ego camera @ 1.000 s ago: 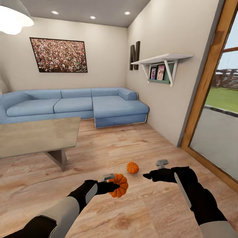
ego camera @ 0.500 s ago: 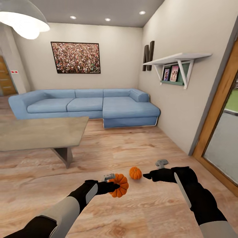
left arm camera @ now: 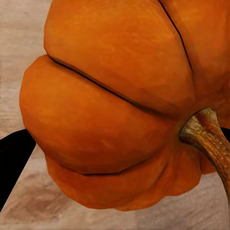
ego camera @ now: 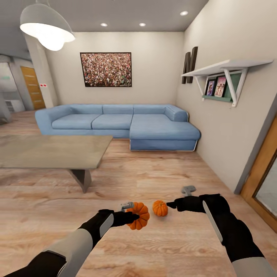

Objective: Place each of the two pumpkins and all three candles from the living room inside a cabinet in the living room (use any cabinet), then make sure every cabinet is closed, and position the cauldron so it is next to a table in the living room.

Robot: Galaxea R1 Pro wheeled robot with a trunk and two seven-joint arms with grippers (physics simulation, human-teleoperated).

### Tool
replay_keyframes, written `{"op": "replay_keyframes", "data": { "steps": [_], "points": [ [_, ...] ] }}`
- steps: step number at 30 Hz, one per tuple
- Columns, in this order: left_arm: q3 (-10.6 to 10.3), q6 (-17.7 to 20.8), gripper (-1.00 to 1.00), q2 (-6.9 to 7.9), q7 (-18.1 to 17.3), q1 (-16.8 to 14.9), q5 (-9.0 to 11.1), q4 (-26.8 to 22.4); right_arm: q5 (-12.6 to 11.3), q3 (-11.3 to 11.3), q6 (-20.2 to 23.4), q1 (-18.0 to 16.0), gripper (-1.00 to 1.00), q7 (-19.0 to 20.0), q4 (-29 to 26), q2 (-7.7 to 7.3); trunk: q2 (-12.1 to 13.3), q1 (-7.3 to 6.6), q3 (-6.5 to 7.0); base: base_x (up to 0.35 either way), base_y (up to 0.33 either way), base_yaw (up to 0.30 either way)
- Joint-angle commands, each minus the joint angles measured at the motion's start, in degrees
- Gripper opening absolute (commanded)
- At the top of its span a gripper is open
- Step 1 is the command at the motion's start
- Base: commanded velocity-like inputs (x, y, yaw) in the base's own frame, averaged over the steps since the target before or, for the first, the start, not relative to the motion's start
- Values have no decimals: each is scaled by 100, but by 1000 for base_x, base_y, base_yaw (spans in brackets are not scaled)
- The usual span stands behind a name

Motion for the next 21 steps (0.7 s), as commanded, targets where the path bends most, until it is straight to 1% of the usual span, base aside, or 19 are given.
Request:
{"op": "replay_keyframes", "data": {
  "steps": [1, 13, 16, 21],
  "points": [
    [-31, 25, -100, 1, 17, -5, 45, -3, 14, 5, 18, -2, 100, 17, -4, -4, -3, 0, -3, 72, -325, 281],
    [-31, 21, -100, 9, 17, -5, 45, -3, 14, 5, 18, -2, 100, 13, 114, -3, -3, 0, 16, 11, -307, 281],
    [-31, 20, -100, 9, 17, -5, 45, -3, 14, 8, 18, -2, 100, 9, 155, -2, -3, 0, 17, 0, -118, 288],
    [-31, 20, -100, 9, 17, -5, 45, -3, 17, 5, 18, -2, 100, 6, 174, -2, -3, 0, 4, 0, -26, 280]
  ]
}}
